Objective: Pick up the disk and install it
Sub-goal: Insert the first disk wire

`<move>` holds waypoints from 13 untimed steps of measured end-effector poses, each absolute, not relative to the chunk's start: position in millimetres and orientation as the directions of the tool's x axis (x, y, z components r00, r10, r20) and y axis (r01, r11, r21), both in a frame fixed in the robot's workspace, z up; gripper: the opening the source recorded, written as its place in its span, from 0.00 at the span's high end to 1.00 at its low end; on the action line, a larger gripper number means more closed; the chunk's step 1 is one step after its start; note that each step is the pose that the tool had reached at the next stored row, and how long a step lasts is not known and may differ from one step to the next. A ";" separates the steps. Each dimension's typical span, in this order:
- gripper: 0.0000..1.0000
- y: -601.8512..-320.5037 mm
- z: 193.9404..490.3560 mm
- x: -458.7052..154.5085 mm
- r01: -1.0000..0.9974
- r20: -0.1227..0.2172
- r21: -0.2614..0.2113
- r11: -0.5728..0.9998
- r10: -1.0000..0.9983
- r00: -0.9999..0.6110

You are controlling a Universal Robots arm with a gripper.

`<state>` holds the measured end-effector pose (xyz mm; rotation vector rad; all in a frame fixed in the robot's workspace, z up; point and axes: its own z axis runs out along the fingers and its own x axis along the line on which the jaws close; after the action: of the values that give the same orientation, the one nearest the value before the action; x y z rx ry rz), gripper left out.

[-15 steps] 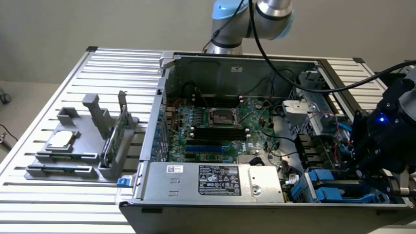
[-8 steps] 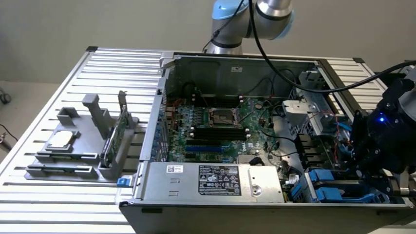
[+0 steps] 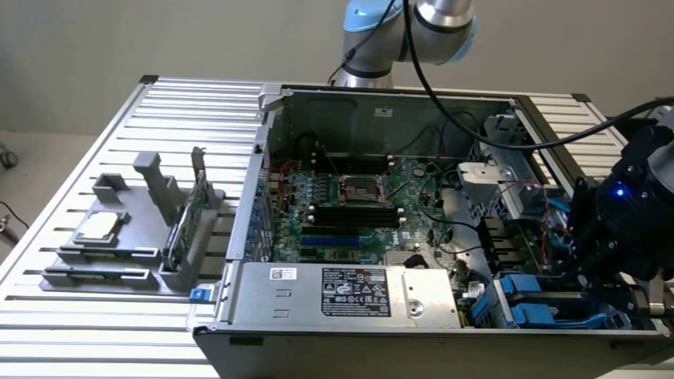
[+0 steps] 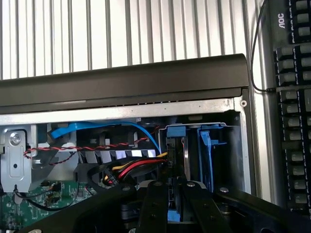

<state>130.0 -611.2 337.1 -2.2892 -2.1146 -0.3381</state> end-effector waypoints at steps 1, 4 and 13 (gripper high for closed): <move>0.83 -611.2 337.2 129.6 0.986 0.162 0.141 -0.090 0.984 0.067; 0.83 -611.2 337.3 129.0 0.986 0.162 0.141 -0.090 0.985 0.067; 0.83 -611.2 334.7 128.9 0.985 0.163 0.148 -0.090 0.984 0.065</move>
<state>128.9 -611.2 334.7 -2.2908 -2.1181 -0.3483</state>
